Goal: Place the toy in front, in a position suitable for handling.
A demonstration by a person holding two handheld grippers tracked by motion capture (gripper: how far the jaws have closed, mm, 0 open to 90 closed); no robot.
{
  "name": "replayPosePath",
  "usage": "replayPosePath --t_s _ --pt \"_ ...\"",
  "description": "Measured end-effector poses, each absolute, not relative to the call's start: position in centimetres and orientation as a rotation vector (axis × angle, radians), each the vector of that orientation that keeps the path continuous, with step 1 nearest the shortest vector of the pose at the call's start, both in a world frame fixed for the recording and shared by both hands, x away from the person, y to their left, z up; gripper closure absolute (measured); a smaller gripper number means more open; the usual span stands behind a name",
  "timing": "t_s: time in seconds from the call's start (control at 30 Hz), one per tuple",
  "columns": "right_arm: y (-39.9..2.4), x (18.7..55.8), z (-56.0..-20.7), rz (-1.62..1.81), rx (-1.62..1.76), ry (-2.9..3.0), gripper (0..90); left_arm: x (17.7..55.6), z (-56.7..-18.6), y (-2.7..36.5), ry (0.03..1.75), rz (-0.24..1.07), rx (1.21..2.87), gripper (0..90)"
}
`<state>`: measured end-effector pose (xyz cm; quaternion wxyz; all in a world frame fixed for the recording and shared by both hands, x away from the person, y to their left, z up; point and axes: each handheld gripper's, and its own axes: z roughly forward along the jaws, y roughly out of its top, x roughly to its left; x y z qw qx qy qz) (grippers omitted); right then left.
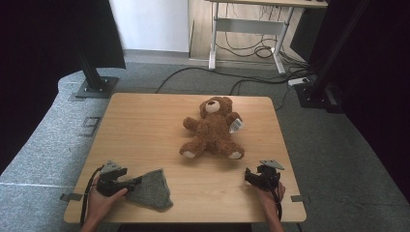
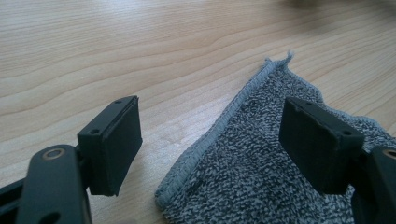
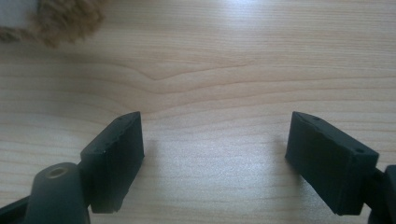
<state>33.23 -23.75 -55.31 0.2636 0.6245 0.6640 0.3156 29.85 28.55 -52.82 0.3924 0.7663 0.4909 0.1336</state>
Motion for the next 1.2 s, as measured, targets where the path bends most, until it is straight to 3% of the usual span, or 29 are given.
replayPosePath --t_s 0.83,1.2 --pt "-21.5 31.8 -49.3 1.141 1.498 1.776 19.1 29.8 -52.8 28.5 1.244 0.316 1.941 21.4" --pt "-17.3 36.5 -45.6 1.162 1.404 1.882 15.7 29.8 -52.9 28.1 1.230 0.305 1.961 21.5"
